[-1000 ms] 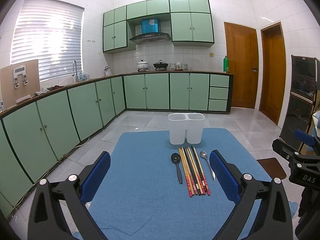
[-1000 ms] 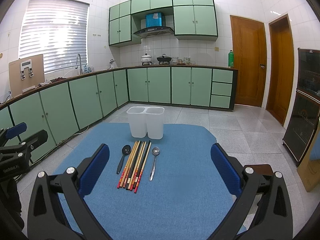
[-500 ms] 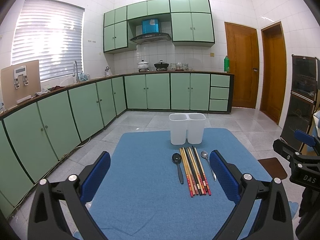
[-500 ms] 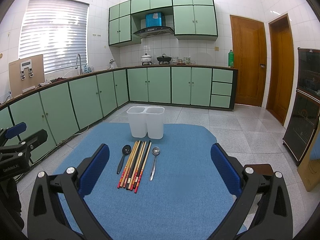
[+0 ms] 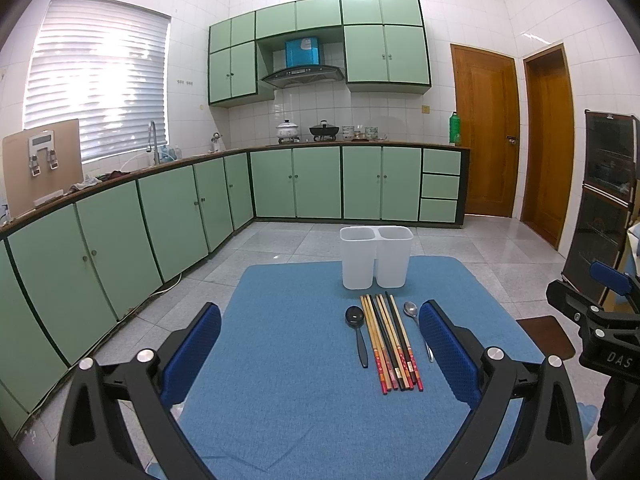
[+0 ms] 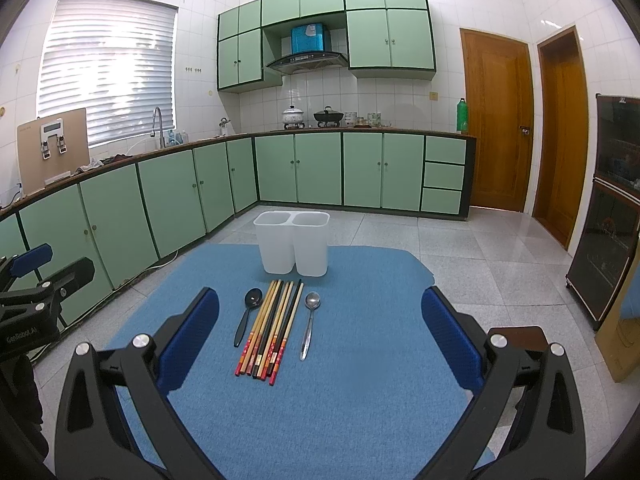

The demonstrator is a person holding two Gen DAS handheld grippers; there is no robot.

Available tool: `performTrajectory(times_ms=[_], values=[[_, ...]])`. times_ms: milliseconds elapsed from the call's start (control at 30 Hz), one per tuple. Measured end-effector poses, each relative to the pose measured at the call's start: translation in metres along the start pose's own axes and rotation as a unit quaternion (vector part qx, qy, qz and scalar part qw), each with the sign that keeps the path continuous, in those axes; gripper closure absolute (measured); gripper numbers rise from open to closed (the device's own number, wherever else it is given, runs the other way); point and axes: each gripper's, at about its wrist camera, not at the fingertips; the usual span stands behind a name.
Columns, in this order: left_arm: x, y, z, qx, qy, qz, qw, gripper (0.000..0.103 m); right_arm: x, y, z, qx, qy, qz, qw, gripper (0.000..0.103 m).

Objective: Organize utensils

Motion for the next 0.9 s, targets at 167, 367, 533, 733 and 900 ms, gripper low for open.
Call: performTrajectory(times_ms=[167,367,533,733,900], values=[[0.0,0.0,0.0,0.0,0.0,0.0,1.0,0.006,-0.001,0.003,0.001,0.0,0.001,0.001,1.0,0.005],[-0.001,0.0,0.002,0.0,0.0,0.001,1.0,0.006,-0.002,0.003,0.001,0.0,0.002,0.001,1.0,0.005],[-0.001,0.001,0.002,0.0,0.0,0.003,1.0,0.006,-0.005,0.005,0.001,0.0,0.003,0.003,1.0,0.005],[-0.002,0.005,0.004,0.003,-0.001,0.008,1.0,0.006,-0.009,0.012,0.0,-0.001,0.006,0.008,1.0,0.005],[-0.002,0.013,0.002,0.004,0.001,0.016,0.9999,0.006,-0.008,0.019,-0.001,-0.002,0.008,0.017,1.0,0.005]])
Point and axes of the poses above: each gripper's, at about its wrist camera, not at the fingertips, and y roughly the way its jaws point, z to its left, x to its top, and after that the axes turned 11 degrees about x, right-handed
